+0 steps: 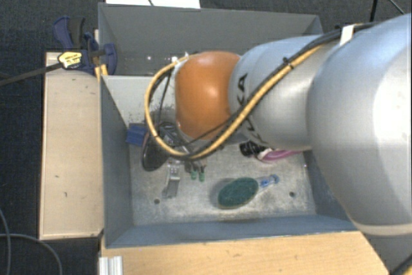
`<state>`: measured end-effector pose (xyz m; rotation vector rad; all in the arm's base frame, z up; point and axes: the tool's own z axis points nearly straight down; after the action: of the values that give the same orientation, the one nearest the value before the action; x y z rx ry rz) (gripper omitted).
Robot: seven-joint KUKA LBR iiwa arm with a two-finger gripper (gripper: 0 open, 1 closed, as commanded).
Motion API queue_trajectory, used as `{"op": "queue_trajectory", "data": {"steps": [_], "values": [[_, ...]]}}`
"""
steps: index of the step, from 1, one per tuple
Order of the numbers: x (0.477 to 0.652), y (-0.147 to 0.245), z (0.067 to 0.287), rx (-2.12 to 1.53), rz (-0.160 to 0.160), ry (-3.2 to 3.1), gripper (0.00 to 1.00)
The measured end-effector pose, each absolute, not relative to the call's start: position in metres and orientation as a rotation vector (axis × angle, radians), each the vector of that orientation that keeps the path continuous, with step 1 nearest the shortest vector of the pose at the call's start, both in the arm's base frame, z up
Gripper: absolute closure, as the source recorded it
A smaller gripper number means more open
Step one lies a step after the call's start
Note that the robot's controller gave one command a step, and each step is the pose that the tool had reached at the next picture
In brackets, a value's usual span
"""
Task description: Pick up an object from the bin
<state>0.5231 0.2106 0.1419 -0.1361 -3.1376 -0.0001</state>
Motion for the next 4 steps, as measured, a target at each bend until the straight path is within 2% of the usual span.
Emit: {"op": "queue_trajectory", "data": {"steps": [1,2,3,4], "values": [[0.586,0.222,0.074,0.649,-0.007,-3.089,0.0],[0.59,0.194,0.076,1.302,-0.006,-2.878,0.0],[0.589,0.193,0.076,1.29,-0.005,-2.875,1.0],[0.581,0.219,0.164,1.28,-0.002,-2.883,1.0]]}}
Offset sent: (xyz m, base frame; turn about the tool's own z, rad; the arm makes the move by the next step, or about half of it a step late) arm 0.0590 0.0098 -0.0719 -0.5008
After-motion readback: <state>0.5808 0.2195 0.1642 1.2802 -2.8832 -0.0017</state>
